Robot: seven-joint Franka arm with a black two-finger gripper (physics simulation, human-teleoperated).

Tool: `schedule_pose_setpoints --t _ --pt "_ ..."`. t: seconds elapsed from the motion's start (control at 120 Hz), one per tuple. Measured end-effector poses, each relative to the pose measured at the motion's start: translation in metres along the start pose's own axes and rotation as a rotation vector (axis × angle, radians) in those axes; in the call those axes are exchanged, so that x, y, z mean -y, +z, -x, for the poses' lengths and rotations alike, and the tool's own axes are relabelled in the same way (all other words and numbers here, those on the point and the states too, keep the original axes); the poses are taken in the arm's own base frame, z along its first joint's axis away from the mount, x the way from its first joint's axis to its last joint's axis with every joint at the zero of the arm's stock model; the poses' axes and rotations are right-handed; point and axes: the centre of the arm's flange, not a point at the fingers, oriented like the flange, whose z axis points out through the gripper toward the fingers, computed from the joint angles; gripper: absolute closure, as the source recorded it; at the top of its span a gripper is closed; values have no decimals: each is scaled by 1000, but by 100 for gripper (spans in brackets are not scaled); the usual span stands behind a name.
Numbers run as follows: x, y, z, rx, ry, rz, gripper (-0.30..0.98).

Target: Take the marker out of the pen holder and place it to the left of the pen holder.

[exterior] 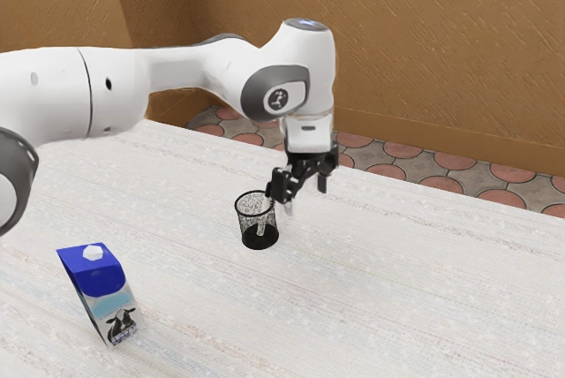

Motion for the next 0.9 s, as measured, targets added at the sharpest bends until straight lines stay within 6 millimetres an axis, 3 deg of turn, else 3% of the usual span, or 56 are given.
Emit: schedule_pose_setpoints --t 0.1,0.267,0.392,0.542,0.65,0.9 --pt "8 -20 16 -8 -30 -50 0" --pt "37 6 49 -20 -85 -47 0" --pt "39 25 79 -13 -126 -18 0" --pt "41 45 90 -31 -140 15 0" --pt "43 53 91 -36 -135 25 4" --pt "46 54 129 -22 -154 14 13"
